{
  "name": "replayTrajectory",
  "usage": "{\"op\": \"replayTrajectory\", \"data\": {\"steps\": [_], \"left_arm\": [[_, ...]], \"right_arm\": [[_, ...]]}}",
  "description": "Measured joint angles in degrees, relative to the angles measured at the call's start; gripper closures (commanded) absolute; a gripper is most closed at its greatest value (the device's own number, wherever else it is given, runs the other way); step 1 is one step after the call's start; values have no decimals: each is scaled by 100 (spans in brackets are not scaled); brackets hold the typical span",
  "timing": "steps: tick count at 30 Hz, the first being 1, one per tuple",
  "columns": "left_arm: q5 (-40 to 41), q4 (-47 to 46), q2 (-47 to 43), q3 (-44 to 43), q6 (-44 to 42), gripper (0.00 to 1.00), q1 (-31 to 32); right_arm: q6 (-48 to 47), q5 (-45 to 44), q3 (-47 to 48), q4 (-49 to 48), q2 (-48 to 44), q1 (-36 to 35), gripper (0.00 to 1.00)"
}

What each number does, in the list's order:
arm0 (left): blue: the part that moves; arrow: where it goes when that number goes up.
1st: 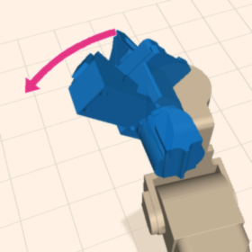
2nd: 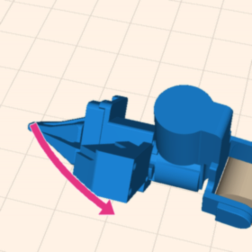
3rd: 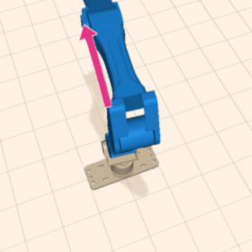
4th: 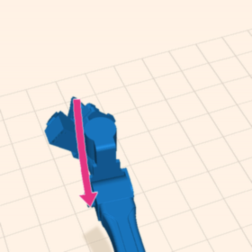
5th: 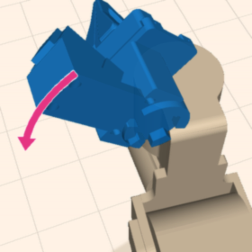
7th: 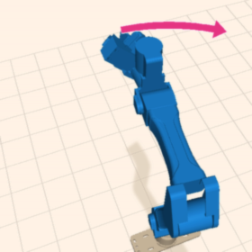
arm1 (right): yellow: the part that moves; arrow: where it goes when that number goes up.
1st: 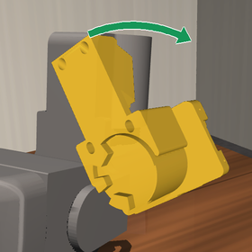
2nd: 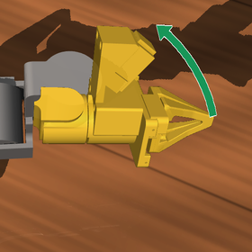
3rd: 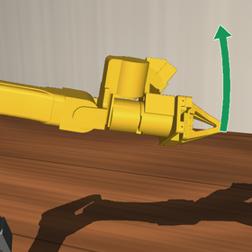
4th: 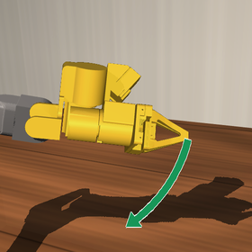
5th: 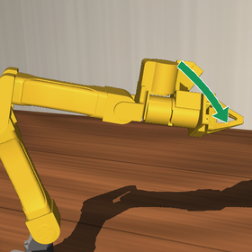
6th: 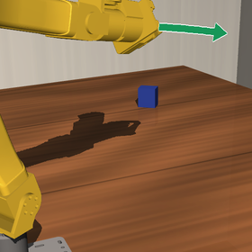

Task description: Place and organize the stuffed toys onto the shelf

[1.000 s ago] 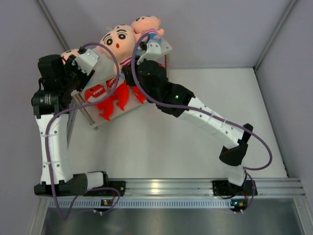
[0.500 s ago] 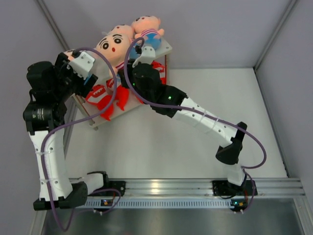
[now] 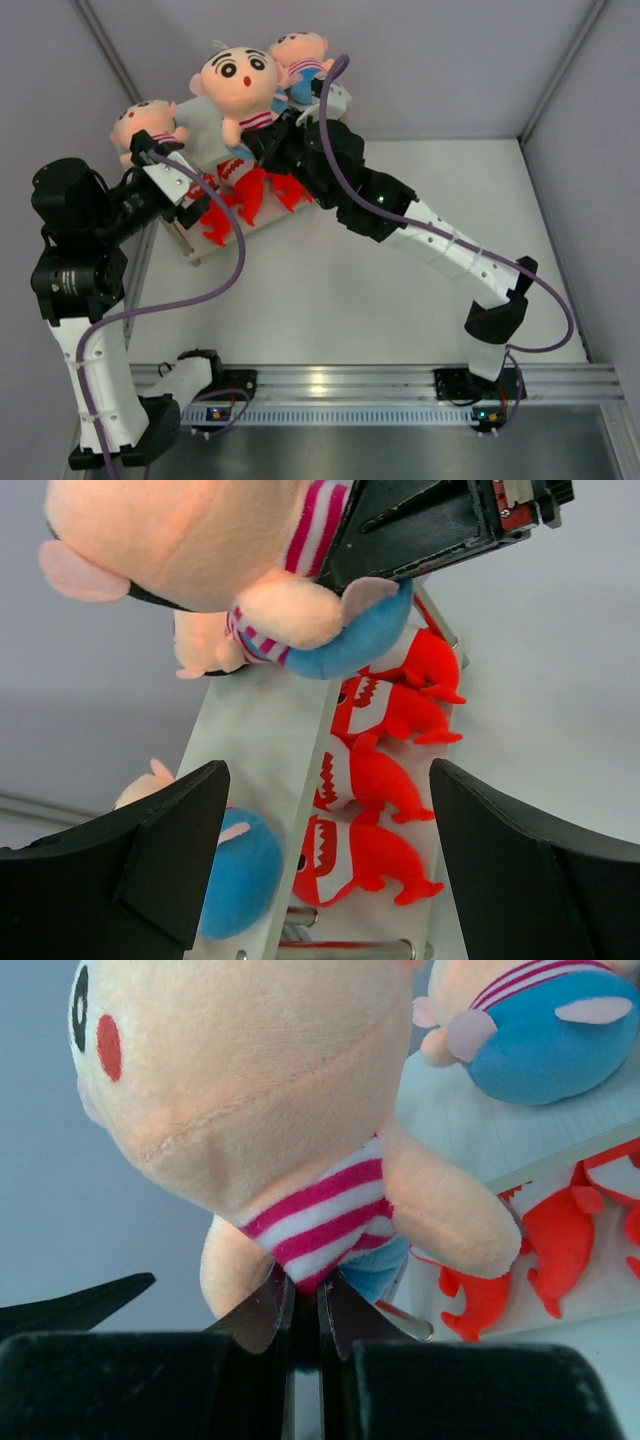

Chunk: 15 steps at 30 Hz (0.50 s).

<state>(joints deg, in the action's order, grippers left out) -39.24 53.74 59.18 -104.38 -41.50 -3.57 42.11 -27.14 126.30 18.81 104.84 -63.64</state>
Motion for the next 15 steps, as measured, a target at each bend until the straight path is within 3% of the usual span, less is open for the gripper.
{"op": "replayTrajectory", "data": {"steps": [6, 15], "left_arm": [[-551, 15, 24, 85, -79, 12, -2], [-638, 35, 35, 262, -192, 14, 42]], "right_arm": [[258, 168, 0, -66, -42, -59, 100], [555, 348, 13, -199, 162, -219, 100]]}}
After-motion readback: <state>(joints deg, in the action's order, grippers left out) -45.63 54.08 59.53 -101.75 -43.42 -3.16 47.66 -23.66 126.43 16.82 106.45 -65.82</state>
